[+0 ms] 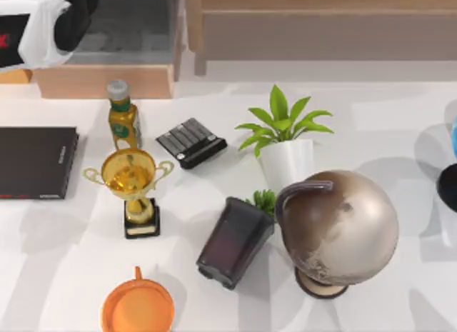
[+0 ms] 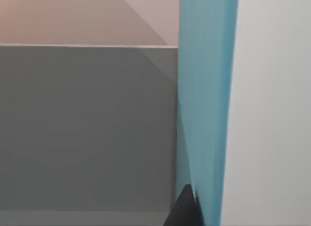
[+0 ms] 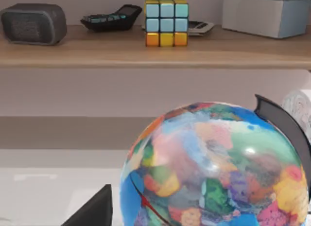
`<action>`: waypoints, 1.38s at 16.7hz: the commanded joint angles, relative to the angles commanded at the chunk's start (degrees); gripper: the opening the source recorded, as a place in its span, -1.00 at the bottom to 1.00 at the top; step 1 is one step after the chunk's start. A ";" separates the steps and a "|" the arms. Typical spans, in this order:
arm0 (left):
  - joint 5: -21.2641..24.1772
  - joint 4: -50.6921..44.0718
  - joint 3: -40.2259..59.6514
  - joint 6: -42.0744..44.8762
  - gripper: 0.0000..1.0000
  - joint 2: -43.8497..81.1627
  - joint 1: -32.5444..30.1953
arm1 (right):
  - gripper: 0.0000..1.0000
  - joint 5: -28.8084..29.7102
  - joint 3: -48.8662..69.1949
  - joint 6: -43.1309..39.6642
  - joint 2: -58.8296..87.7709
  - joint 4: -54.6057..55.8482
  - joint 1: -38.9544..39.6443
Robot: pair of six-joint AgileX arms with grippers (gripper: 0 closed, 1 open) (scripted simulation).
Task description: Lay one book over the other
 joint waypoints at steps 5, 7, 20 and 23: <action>-2.15 0.18 -1.54 3.12 -1.00 -1.97 -0.05 | 1.00 0.00 0.00 0.00 0.00 0.00 0.00; -1.44 -0.07 -1.51 3.04 -1.00 -2.87 -1.31 | 1.00 0.00 0.00 0.00 0.00 0.00 0.00; 2.04 0.46 -3.84 3.60 -1.00 -5.44 -0.23 | 1.00 0.00 0.00 0.00 0.00 0.00 0.00; 6.85 3.91 -9.23 12.56 -1.00 -11.27 1.12 | 1.00 0.00 0.00 0.00 0.00 0.00 0.00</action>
